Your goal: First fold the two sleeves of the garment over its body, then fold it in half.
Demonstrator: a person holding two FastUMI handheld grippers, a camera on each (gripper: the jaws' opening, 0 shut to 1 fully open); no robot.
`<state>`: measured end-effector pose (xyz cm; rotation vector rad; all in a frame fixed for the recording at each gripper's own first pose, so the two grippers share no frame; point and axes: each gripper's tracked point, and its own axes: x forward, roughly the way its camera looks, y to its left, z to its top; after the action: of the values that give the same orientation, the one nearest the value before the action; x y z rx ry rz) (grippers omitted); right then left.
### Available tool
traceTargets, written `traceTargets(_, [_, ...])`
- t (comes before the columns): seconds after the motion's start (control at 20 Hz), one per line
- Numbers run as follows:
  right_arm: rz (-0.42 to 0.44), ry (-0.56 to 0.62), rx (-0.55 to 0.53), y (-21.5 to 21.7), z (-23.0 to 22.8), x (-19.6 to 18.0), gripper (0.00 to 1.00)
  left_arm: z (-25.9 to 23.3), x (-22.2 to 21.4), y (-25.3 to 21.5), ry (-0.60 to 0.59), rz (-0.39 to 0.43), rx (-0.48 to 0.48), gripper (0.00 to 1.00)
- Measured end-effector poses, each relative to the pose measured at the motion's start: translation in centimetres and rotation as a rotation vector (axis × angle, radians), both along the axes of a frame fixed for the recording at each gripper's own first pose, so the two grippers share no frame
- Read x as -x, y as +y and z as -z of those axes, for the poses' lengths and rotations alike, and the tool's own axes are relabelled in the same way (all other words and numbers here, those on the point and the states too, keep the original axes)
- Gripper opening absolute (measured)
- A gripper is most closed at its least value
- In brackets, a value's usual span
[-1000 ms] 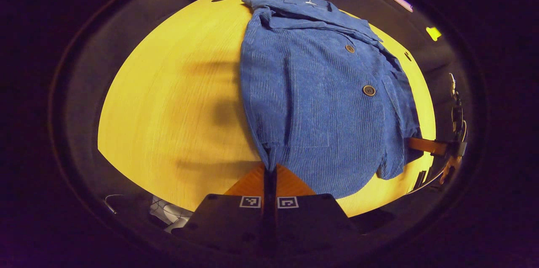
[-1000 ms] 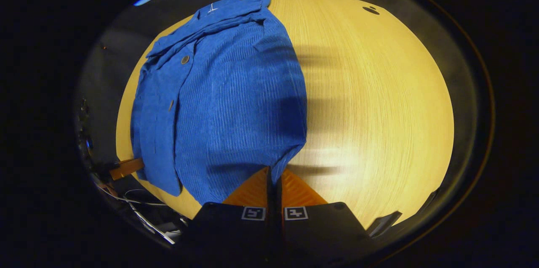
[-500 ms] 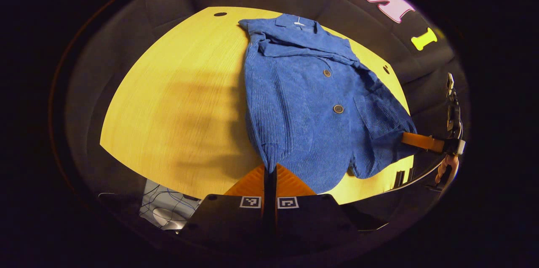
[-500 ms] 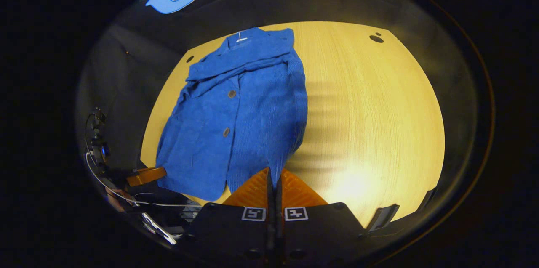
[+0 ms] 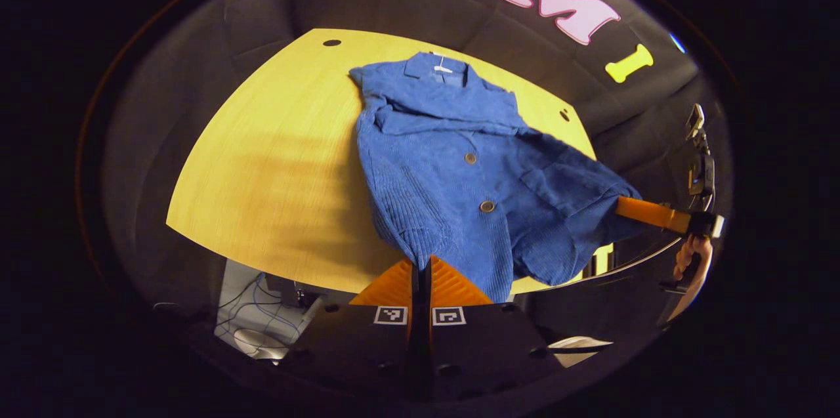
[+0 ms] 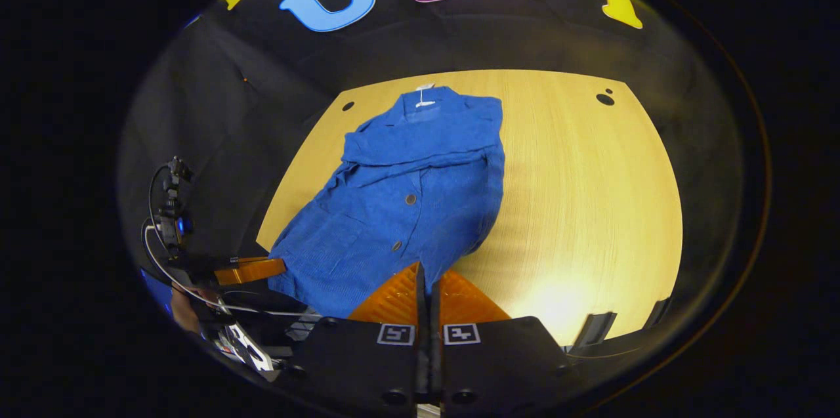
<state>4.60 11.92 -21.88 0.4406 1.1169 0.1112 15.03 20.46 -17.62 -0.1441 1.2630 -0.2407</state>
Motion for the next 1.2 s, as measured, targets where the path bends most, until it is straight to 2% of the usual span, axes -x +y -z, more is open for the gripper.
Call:
traceTargets(0.1, [0.006,-0.025,-0.01,-0.6,-0.6,-1.5,0.02,-2.1,-1.6,-0.6,-0.003,-0.031,0.057,0.0])
traceTargets(0.2, [0.005,-0.033,-0.011,-1.3,-0.9,-3.4,0.02,-2.9,-3.5,0.3,-0.019,-0.045,0.038,0.0])
traceTargets(0.35, [0.012,-0.049,-0.001,-2.6,-0.4,-8.8,0.02,-3.7,-7.1,0.6,-0.018,-0.062,0.022,0.0])
traceTargets(0.55, [-0.013,-0.087,0.021,-4.1,0.1,-16.5,0.02,-3.8,-14.2,0.1,-0.04,-0.093,-0.003,0.0])
traceTargets(0.7, [0.004,-0.097,0.01,-5.2,1.4,-22.1,0.0,-3.7,-19.2,-0.3,-0.054,-0.121,0.032,0.0])
traceTargets(0.8, [0.014,-0.107,0.061,-7.2,4.0,-26.2,0.02,-2.5,-22.7,0.7,-0.045,-0.133,0.01,0.0])
traceTargets(0.9, [0.015,-0.096,0.175,-10.2,8.8,-29.6,0.02,0.0,-26.5,2.1,-0.03,-0.178,-0.015,0.0])
traceTargets(1.0, [0.042,-0.031,0.144,-10.7,13.6,-31.4,0.0,2.4,-28.6,2.2,0.019,-0.252,0.035,0.0])
traceTargets(1.05, [0.053,-0.017,0.131,-10.8,15.0,-32.6,0.02,3.4,-29.5,2.3,0.044,-0.286,0.059,0.0])
traceTargets(1.2, [0.022,0.013,0.136,-11.1,18.0,-34.8,0.0,5.4,-32.1,3.4,0.067,-0.328,0.071,0.0])
